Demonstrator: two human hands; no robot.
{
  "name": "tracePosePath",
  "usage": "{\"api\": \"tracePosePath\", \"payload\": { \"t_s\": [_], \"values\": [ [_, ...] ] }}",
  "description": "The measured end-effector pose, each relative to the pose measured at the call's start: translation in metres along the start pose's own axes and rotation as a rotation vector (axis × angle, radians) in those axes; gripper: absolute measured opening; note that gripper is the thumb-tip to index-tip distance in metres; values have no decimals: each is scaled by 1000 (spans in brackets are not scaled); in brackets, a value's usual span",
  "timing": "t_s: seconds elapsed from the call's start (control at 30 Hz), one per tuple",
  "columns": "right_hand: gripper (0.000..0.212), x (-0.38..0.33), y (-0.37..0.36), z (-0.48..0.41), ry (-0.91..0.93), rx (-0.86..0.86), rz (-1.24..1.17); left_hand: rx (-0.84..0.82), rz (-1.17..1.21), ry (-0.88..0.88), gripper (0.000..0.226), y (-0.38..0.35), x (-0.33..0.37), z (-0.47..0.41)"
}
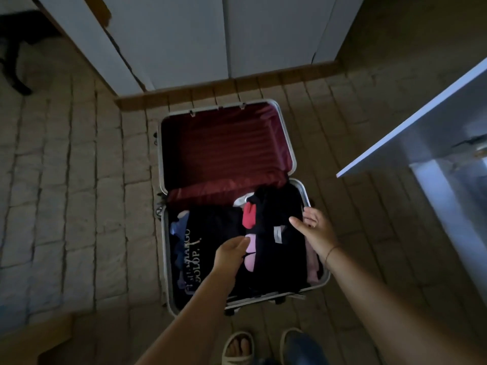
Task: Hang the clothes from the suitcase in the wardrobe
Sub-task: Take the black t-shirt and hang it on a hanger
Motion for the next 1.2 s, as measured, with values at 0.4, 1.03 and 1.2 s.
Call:
{"api": "tracePosePath", "payload": {
  "t_s": [0.4,1.03,1.2],
  "values": [
    [71,132,-48,-73,-2,147,50,45,-30,-53,28,-77,-89,-103],
    [9,41,-28,8,-12,-164,2,-71,-82,-246,28,-34,19,-8],
    [46,-60,-9,49,35,-206,-66,-119,-139,-308,26,11,94,60]
  ]
}}
Point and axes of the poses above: each hand's wrist, its own z-axis away from the middle knuckle, its own y-axis out of the back of the hand, x = y × z, the point moved 3 cm from there along -z, towards the middle knuckle, and after that the axes turned 10 degrees about x, right-handed, at the moved point
